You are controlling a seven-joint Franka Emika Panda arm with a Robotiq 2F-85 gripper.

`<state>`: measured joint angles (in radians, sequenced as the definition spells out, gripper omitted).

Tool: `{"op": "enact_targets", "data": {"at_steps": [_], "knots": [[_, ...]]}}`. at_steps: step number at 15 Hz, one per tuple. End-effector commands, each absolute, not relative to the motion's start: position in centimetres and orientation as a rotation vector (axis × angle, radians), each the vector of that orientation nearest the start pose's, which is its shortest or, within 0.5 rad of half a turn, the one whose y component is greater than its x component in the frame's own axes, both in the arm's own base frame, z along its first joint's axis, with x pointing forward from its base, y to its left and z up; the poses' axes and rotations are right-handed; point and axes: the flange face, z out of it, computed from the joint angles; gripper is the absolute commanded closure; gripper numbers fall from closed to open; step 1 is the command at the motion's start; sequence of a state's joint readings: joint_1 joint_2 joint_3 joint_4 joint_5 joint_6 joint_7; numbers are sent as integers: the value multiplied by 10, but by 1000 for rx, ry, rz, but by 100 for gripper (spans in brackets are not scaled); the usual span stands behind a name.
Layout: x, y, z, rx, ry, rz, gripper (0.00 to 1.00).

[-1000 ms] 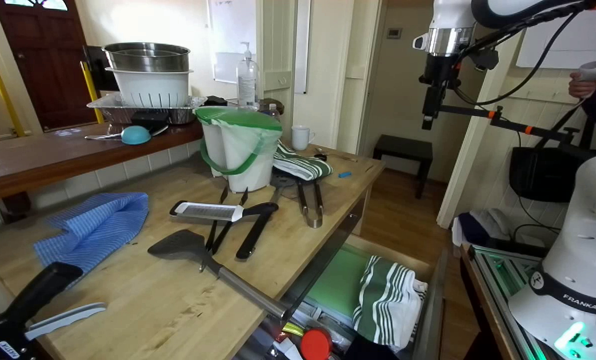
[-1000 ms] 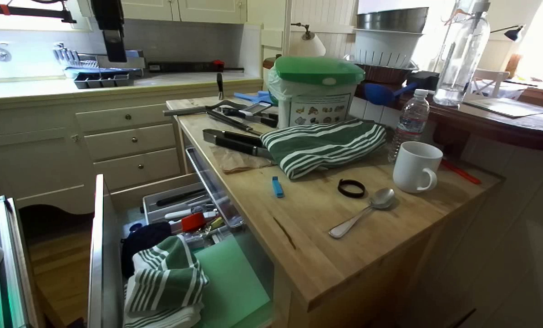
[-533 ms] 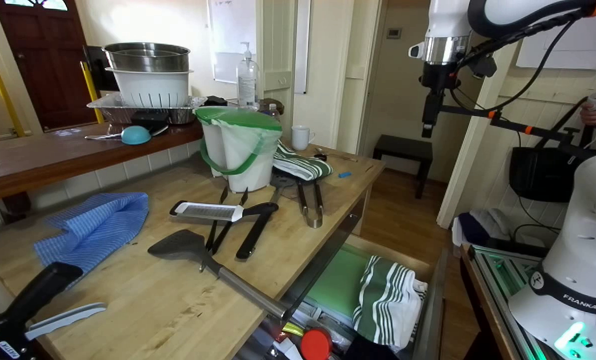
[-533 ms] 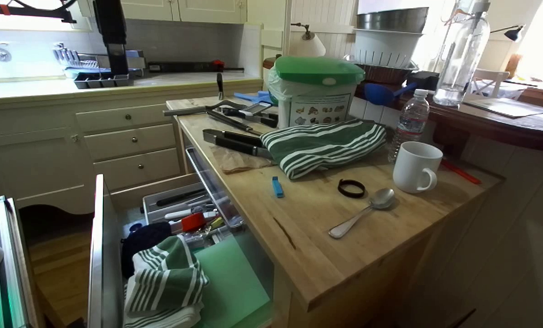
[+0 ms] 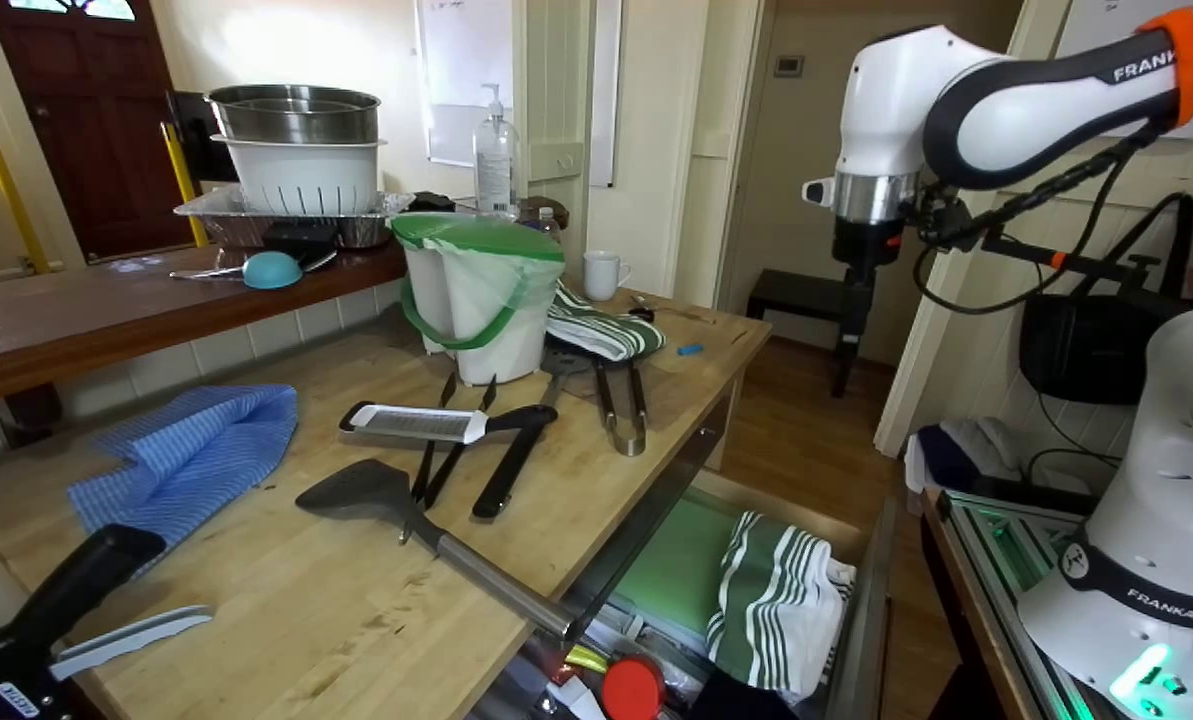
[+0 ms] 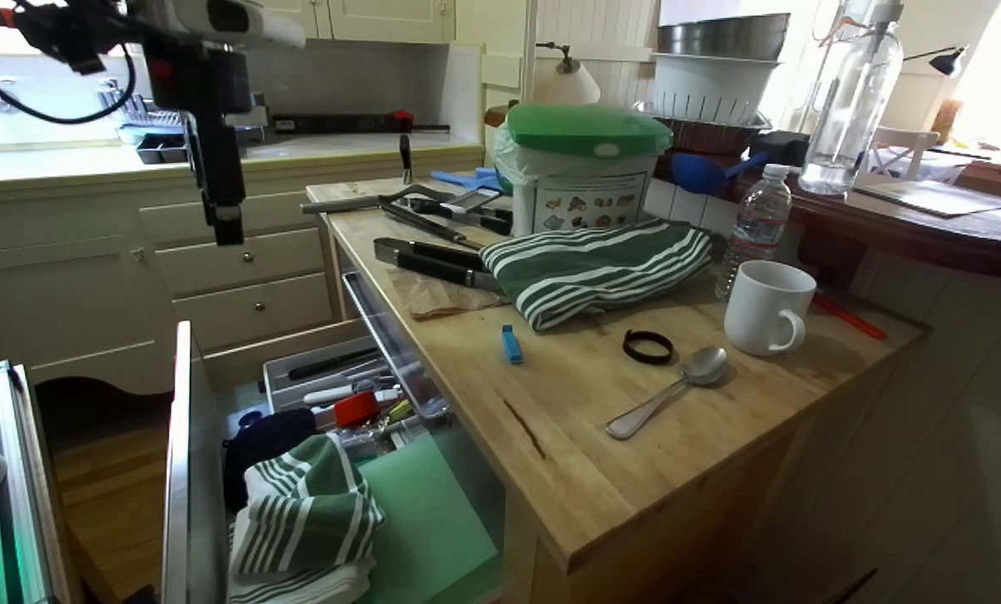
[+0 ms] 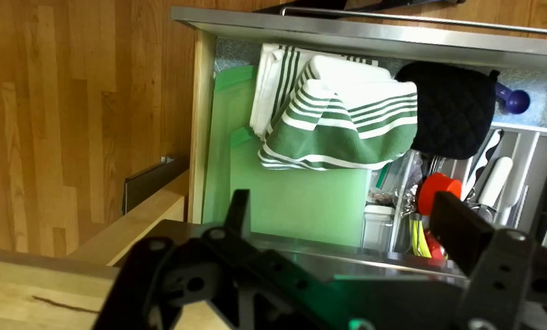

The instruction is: Take the black item out of the drawer

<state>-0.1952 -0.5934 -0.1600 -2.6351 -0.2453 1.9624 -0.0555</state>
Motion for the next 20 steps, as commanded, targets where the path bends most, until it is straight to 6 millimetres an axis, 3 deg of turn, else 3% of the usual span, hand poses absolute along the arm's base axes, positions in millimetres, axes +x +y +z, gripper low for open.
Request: {"op": "enact_targets", "data": {"at_steps": [1,7,8,10,14,18,20], "knots": [[322,-128,360,-3237,238,254,0],[343,-121,272,-3221,353,471,0],[331,-121,299,-3206,305,388,0],[334,-120,287,-3202,302,435,0],[335,-121,297,-3209,309,391,0],[341,-114,260,-3168,391,433,0],[345,-124,237,-3161,438,358,0]]}}
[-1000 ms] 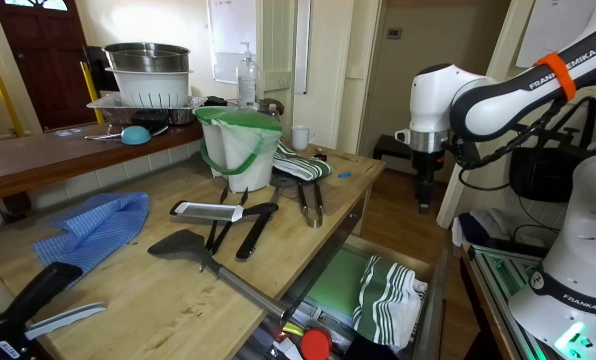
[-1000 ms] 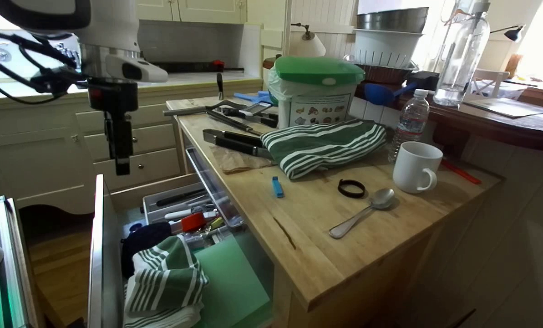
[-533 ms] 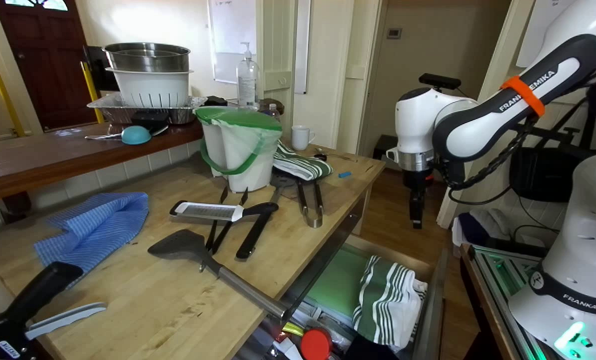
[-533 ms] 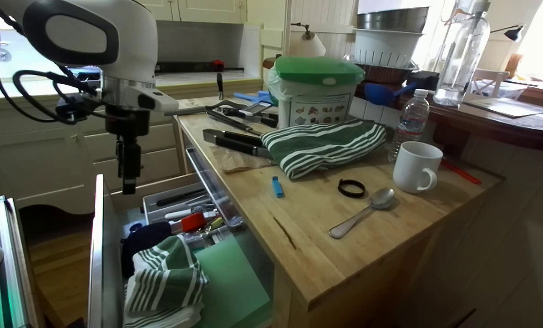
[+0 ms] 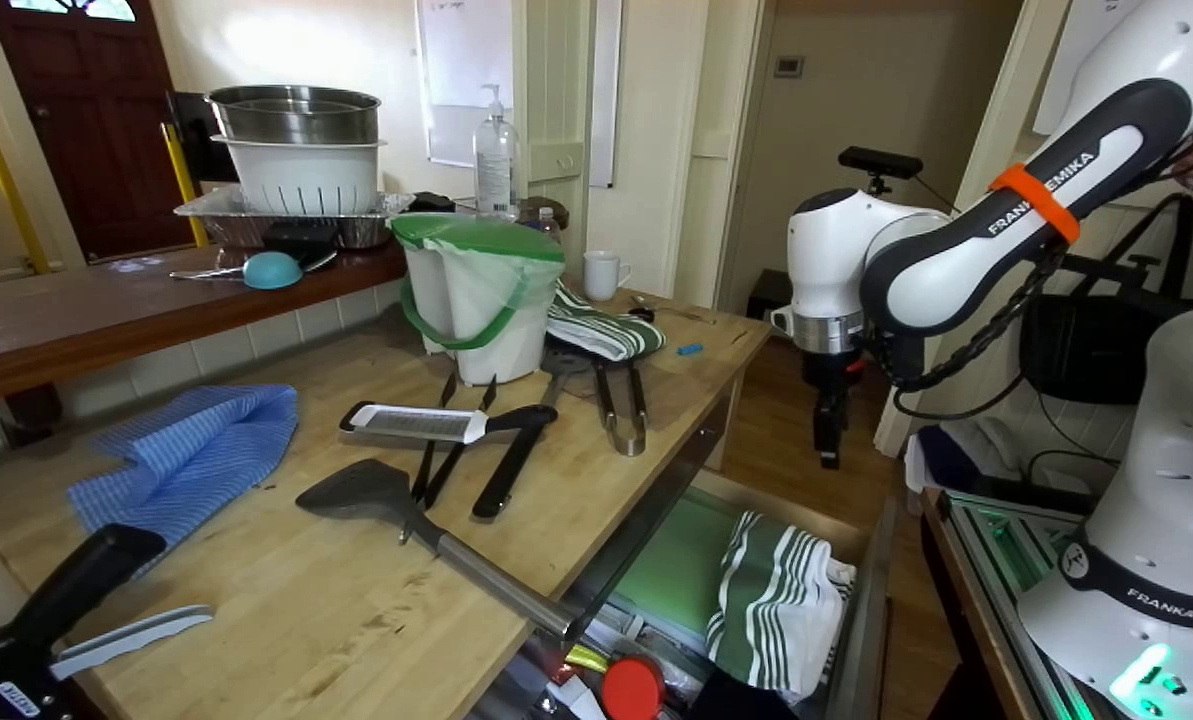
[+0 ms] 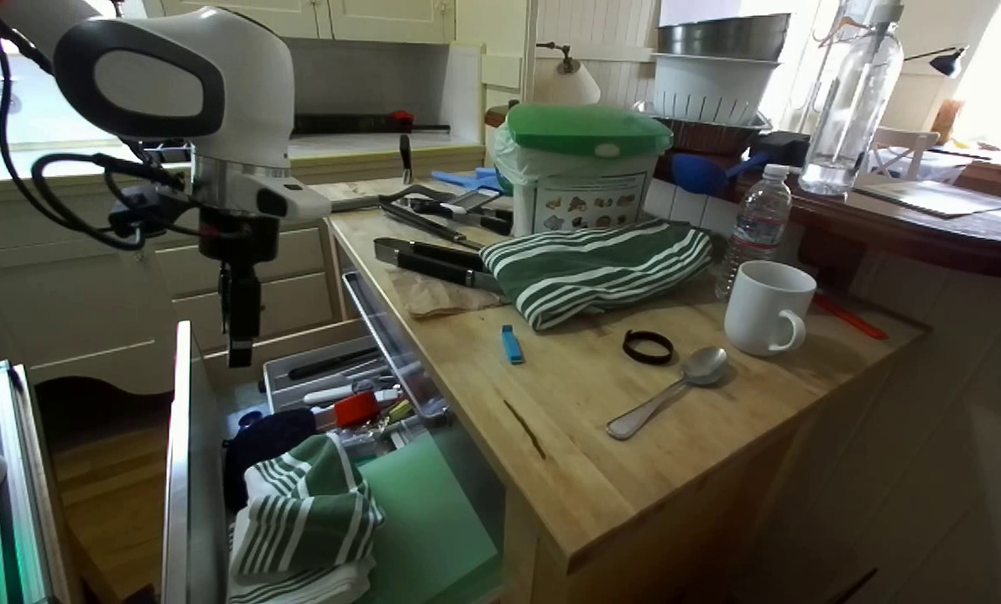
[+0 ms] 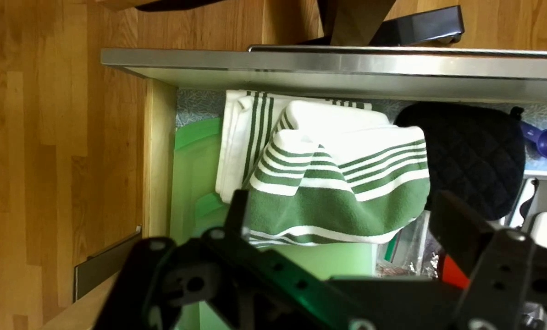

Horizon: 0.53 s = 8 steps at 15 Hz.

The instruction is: Take the black item out of the drawer

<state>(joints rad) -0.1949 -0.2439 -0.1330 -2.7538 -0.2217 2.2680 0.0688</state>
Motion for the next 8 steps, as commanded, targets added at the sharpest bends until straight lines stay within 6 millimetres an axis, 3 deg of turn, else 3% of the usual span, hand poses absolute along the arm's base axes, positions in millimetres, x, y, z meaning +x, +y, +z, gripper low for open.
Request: {"op": "enact_targets", "data": {"at_steps": [1,4,7,8], "knots": [[345,-131,223,-3155,437,321,0],[338,-152,173,-3115,309,216,0],[331,-142,141,-3035,246,164,0],[328,-146,129,-3048,148,128,0]]}}
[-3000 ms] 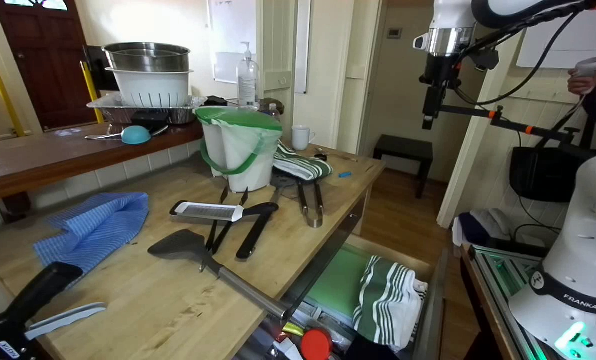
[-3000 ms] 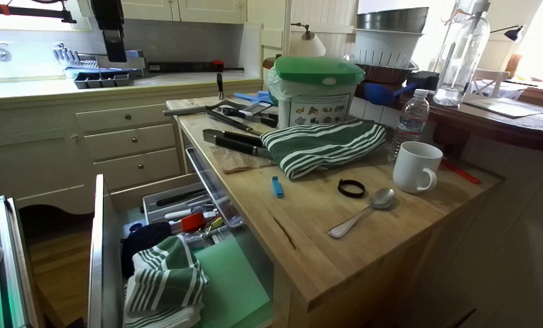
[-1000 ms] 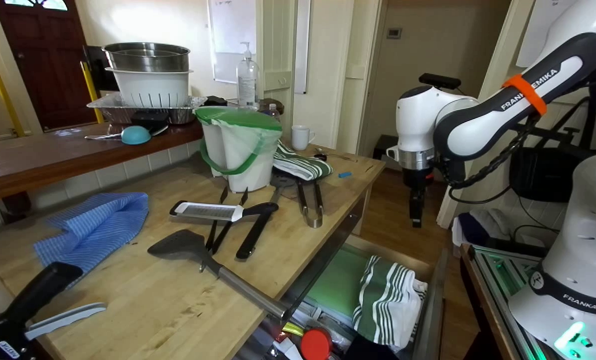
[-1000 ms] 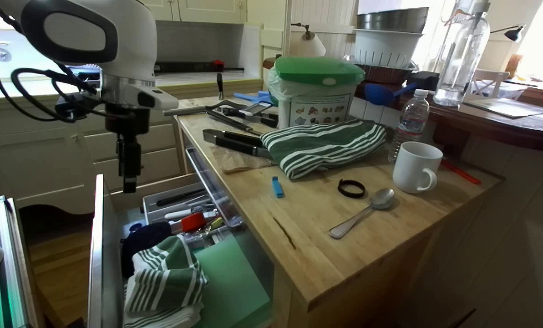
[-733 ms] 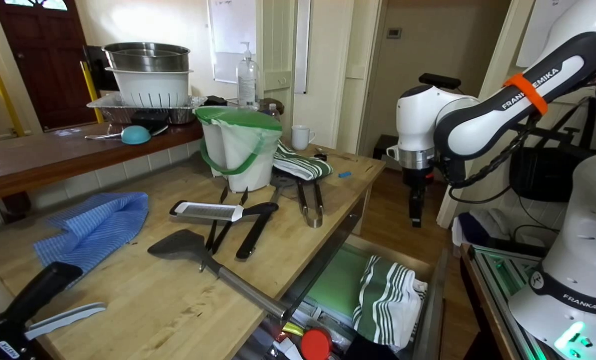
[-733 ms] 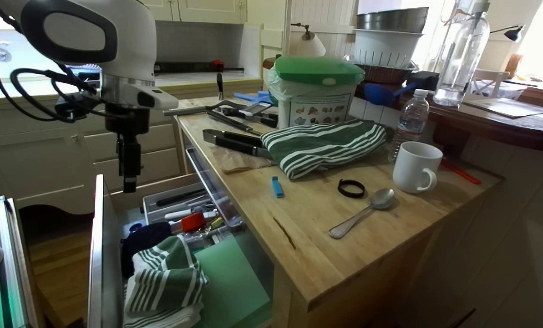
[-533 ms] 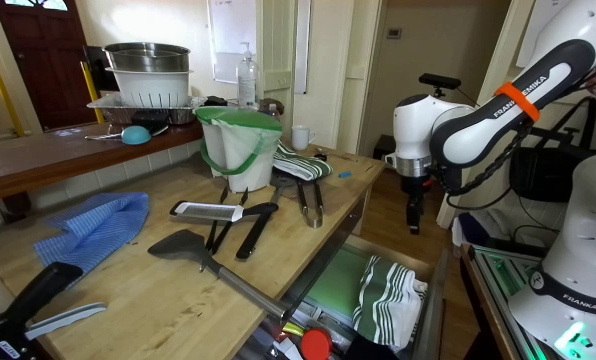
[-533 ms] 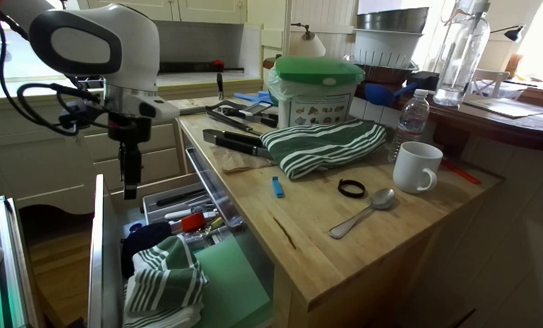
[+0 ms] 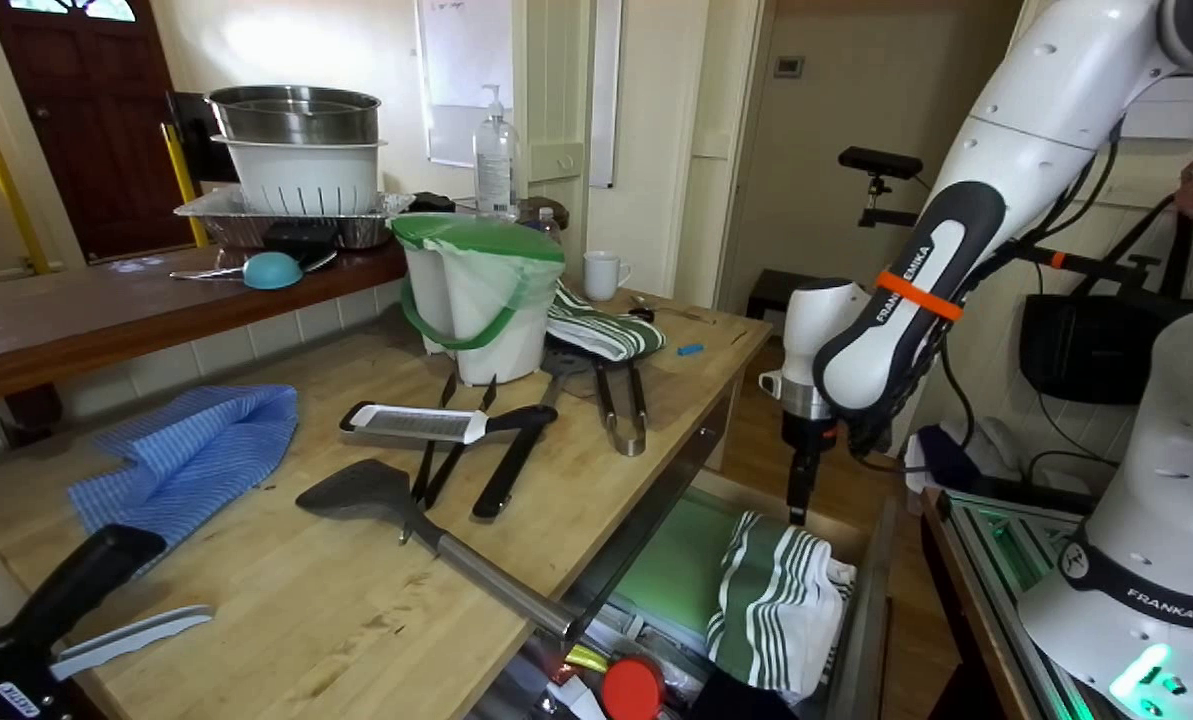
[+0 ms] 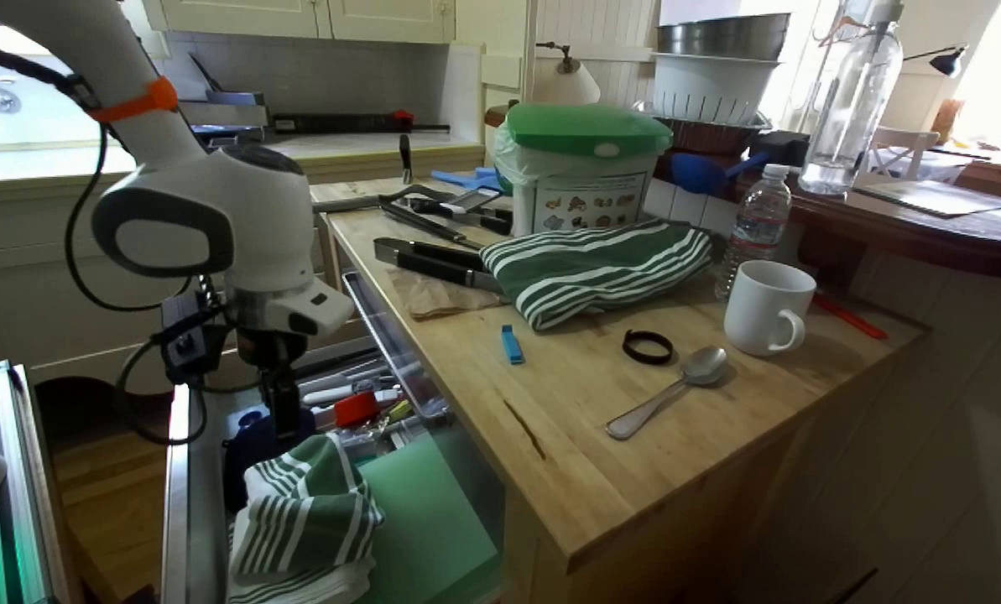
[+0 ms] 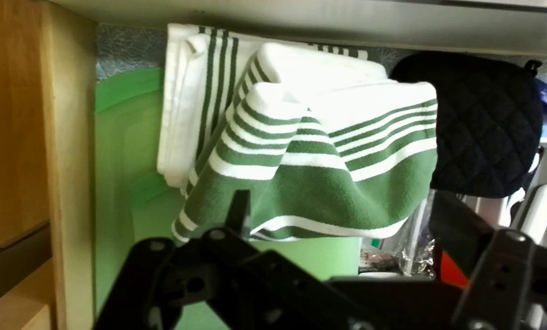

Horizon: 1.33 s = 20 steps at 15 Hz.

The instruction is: Take the black item out of the drawer

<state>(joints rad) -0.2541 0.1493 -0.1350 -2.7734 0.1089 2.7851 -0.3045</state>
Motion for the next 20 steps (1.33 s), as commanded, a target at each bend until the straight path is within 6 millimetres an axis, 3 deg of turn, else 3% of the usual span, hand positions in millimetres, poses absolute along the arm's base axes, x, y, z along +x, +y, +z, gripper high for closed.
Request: {"op": "enact_targets", "data": {"at_steps": [1,2,3,5,7,12,17,20], "knots": [[324,-149,114,-3069,29,98,0],[321,-154,100,-3062,-14,114,0],[330,-145,127,-3070,78,118,0],[321,-153,107,-3065,16,129,0],[325,-147,103,-3051,68,143,0],[324,-146,101,-2991,349,145,0],[304,-176,99,-2912,686,140,0],[299,-189,94,-2891,780,146,0]]}}
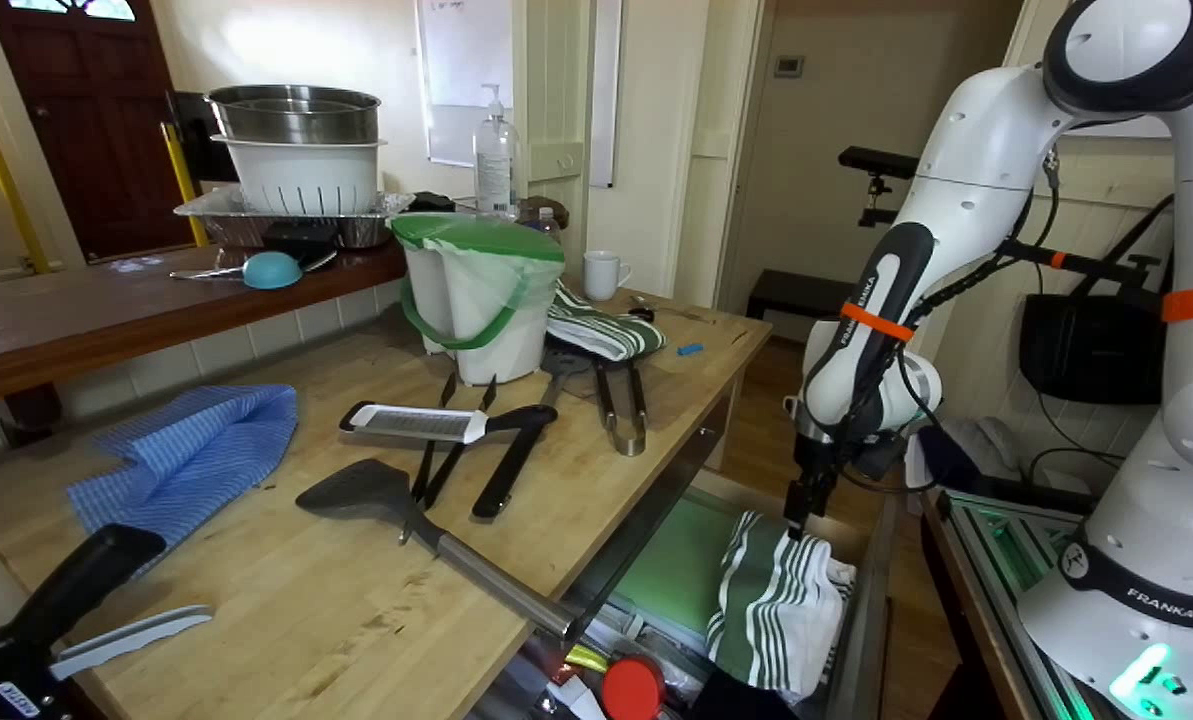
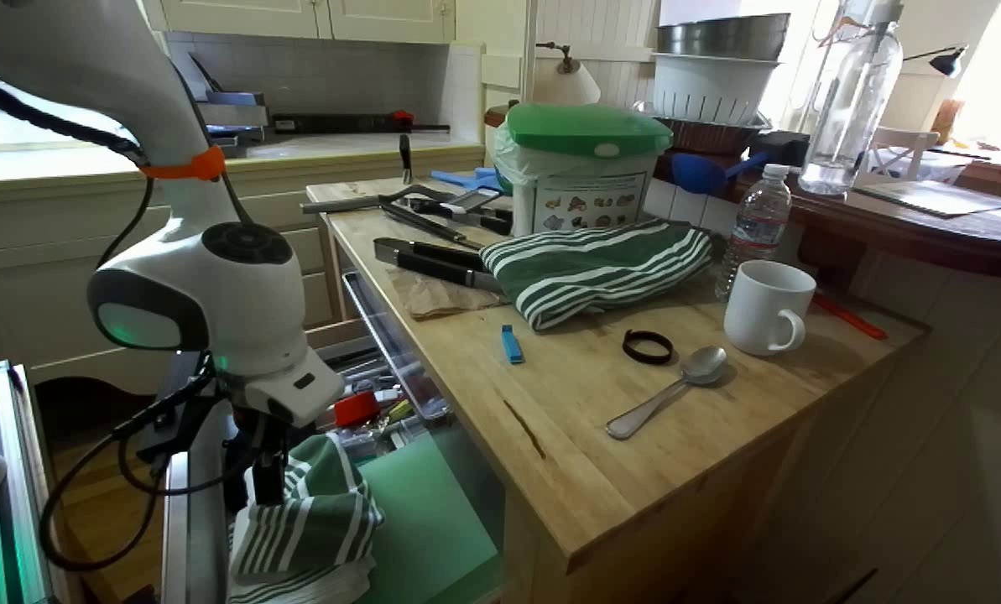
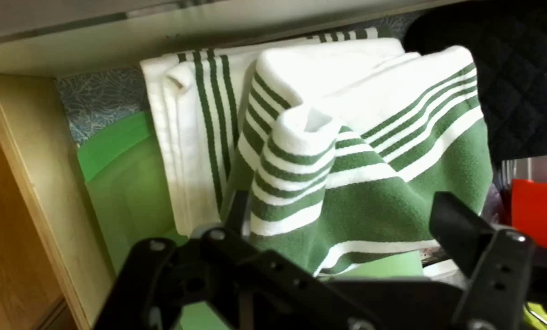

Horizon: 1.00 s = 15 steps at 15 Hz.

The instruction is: Take the black item out of the drawer

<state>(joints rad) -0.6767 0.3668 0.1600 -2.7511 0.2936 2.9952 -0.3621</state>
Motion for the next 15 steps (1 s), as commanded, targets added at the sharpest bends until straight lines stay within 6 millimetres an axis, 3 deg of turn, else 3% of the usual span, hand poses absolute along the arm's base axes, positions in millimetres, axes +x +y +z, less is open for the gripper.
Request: {"op": "enact_targets", "data": {"at_steps": [1,7,15], "knots": [[299,-189,91,-2888,785,158,0],[315,-182,70,-2877,794,180,0],[308,-199,48,-2835,918,256,0]]}}
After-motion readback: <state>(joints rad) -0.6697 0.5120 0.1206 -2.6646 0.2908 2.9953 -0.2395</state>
